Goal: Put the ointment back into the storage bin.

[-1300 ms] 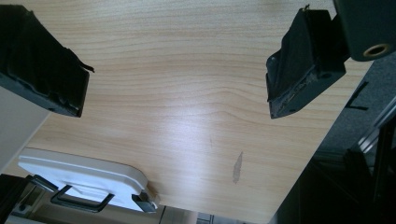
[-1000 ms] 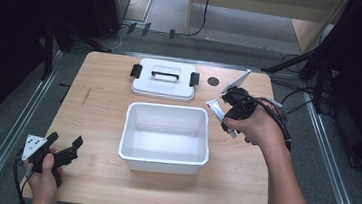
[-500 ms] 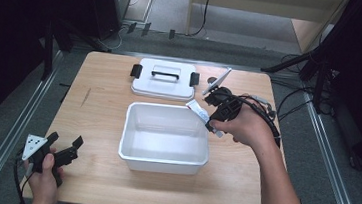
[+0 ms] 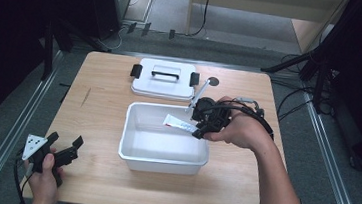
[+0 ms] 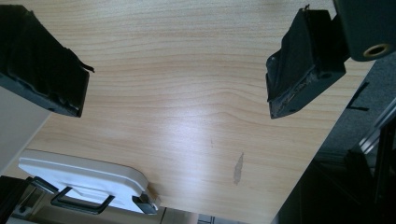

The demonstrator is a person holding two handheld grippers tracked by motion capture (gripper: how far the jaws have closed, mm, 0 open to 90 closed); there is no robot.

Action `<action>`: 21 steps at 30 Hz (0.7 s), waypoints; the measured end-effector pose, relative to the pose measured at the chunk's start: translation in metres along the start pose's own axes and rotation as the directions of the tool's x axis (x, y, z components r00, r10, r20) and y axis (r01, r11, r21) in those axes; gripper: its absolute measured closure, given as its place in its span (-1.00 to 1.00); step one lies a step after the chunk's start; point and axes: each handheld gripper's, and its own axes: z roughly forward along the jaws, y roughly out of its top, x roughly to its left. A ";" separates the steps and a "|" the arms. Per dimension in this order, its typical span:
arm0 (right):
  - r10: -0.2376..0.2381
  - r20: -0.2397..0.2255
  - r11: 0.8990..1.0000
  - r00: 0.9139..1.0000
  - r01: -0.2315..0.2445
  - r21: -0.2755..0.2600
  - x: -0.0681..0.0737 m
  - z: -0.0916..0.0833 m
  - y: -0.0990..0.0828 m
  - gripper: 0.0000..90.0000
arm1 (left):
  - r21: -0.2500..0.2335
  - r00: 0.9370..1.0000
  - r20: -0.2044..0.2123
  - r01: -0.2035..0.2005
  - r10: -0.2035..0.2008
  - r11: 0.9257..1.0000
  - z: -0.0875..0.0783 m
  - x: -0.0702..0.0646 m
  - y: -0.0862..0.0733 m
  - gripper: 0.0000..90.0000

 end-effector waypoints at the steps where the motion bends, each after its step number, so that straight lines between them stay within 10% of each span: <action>1: -0.031 -0.007 1.000 1.000 0.031 -0.003 0.001 0.001 0.000 0.60 | 0.000 1.000 0.000 0.001 -0.001 1.000 0.000 0.000 0.000 -0.85; 8: -0.106 -0.016 0.994 0.994 0.106 0.005 0.004 0.008 0.001 0.60 | -0.002 1.000 0.000 0.000 0.000 1.000 0.000 0.000 0.000 -0.85; 21: -0.099 -0.051 0.994 0.994 0.101 0.033 0.005 0.028 0.000 0.61 | -0.001 1.000 0.002 -0.001 0.001 1.000 0.000 0.000 0.000 -0.85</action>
